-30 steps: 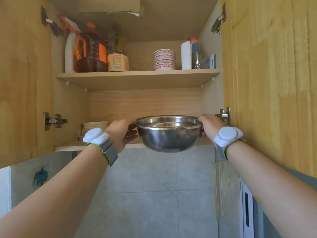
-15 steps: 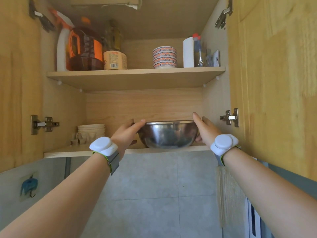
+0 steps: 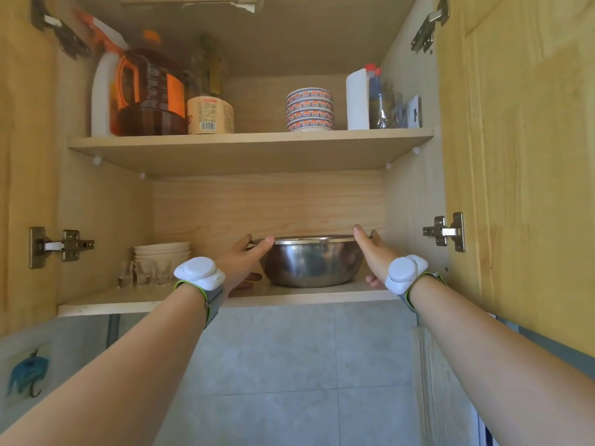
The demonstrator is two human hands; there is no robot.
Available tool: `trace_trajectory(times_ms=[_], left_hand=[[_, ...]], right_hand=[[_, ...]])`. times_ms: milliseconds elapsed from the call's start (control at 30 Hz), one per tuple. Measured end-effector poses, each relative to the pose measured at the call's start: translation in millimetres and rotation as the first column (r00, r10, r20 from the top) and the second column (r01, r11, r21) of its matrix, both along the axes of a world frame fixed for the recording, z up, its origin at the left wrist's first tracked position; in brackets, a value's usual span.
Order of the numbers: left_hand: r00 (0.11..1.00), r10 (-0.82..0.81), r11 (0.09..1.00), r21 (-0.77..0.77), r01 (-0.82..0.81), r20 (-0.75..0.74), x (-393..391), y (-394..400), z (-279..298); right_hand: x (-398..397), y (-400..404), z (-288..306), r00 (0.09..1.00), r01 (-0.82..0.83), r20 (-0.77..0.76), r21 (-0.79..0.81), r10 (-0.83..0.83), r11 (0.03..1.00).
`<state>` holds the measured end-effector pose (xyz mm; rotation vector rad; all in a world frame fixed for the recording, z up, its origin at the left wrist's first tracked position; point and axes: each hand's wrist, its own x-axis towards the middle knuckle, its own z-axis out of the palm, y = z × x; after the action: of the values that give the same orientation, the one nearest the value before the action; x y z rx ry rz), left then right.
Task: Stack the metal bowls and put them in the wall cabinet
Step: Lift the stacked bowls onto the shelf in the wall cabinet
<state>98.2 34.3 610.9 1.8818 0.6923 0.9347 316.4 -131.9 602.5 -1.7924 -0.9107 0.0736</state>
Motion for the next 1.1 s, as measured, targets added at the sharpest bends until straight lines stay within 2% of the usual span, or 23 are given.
trace_trajectory(times_ms=[333, 667, 1000, 1100], left_hand=[[0.996, 0.067, 0.998, 0.014, -0.067, -0.056, 19.3, 23.7, -1.4], [0.984, 0.096, 0.995, 0.055, -0.089, -0.151, 33.2, 38.8, -2.8], [0.987, 0.121, 0.991, 0.076, -0.113, -0.106, 38.6, 46.3, -6.6], [0.986, 0.153, 0.988, 0.04, -0.151, -0.073, 37.6, 45.9, -6.2]], right_hand=[[28.2, 18.4, 3.2, 0.998, -0.003, 0.056, -0.088, 0.008, 0.996], [41.6, 27.1, 6.9, 0.999, -0.041, -0.038, -0.065, 0.039, 0.997], [35.4, 24.0, 6.7, 0.996, -0.019, -0.089, -0.037, 0.015, 0.999], [31.3, 21.5, 4.5, 0.995, -0.011, -0.101, -0.008, 0.01, 1.0]])
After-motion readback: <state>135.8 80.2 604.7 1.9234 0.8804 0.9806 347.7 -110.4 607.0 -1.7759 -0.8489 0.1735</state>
